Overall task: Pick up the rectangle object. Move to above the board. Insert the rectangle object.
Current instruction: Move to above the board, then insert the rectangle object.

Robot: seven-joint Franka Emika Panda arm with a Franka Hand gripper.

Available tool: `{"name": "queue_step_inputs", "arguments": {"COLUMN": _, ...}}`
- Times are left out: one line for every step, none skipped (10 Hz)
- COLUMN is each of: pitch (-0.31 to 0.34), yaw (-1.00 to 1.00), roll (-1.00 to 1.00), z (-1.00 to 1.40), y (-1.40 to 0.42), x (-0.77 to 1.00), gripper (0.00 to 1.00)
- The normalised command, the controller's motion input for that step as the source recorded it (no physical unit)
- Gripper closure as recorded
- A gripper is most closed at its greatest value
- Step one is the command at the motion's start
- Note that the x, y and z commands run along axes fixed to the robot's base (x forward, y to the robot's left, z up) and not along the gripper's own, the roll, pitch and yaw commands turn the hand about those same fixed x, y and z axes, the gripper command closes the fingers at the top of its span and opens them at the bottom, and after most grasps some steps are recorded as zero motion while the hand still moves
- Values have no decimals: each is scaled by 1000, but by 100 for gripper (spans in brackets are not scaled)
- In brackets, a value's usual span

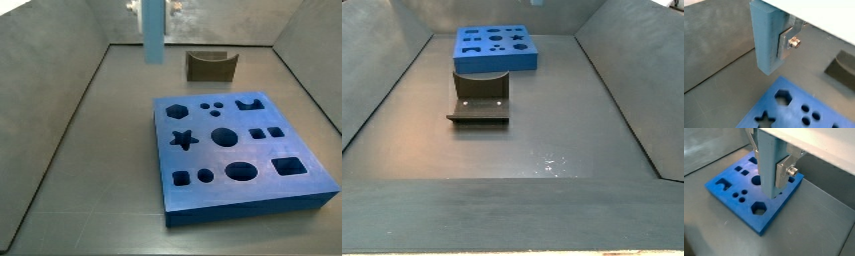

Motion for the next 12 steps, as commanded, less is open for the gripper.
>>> {"name": "queue_step_inputs", "arguments": {"pitch": 301, "yaw": -282, "roll": 76, "z": -47, "y": -268, "x": 135, "gripper": 100}}
{"name": "queue_step_inputs", "arguments": {"pitch": -94, "yaw": 57, "roll": -260, "z": -174, "y": -131, "x": 0, "gripper": 100}}
{"name": "queue_step_inputs", "arguments": {"pitch": -106, "yaw": 46, "roll": -263, "z": -177, "y": -129, "x": 0, "gripper": 100}}
{"name": "queue_step_inputs", "arguments": {"pitch": -140, "yaw": 0, "roll": -283, "z": -191, "y": -129, "x": 0, "gripper": 100}}
{"name": "queue_step_inputs", "arguments": {"pitch": -180, "yaw": 0, "roll": -311, "z": -206, "y": -111, "x": 31, "gripper": 100}}
{"name": "queue_step_inputs", "arguments": {"pitch": -174, "yaw": -17, "roll": -303, "z": -180, "y": -54, "x": 49, "gripper": 100}}
{"name": "queue_step_inputs", "arguments": {"pitch": 0, "yaw": 0, "roll": -86, "z": -20, "y": 0, "x": 0, "gripper": 100}}
{"name": "queue_step_inputs", "arguments": {"pitch": 0, "yaw": 0, "roll": 0, "z": 0, "y": -17, "x": 0, "gripper": 100}}
{"name": "queue_step_inputs", "arguments": {"pitch": -111, "yaw": 3, "roll": -86, "z": -54, "y": 0, "x": 0, "gripper": 100}}
{"name": "queue_step_inputs", "arguments": {"pitch": 0, "yaw": 0, "roll": 0, "z": 0, "y": -3, "x": 26, "gripper": 100}}
{"name": "queue_step_inputs", "arguments": {"pitch": 0, "yaw": -6, "roll": 0, "z": 0, "y": -20, "x": 49, "gripper": 100}}
{"name": "queue_step_inputs", "arguments": {"pitch": 0, "yaw": -57, "roll": 0, "z": 0, "y": 0, "x": 34, "gripper": 100}}
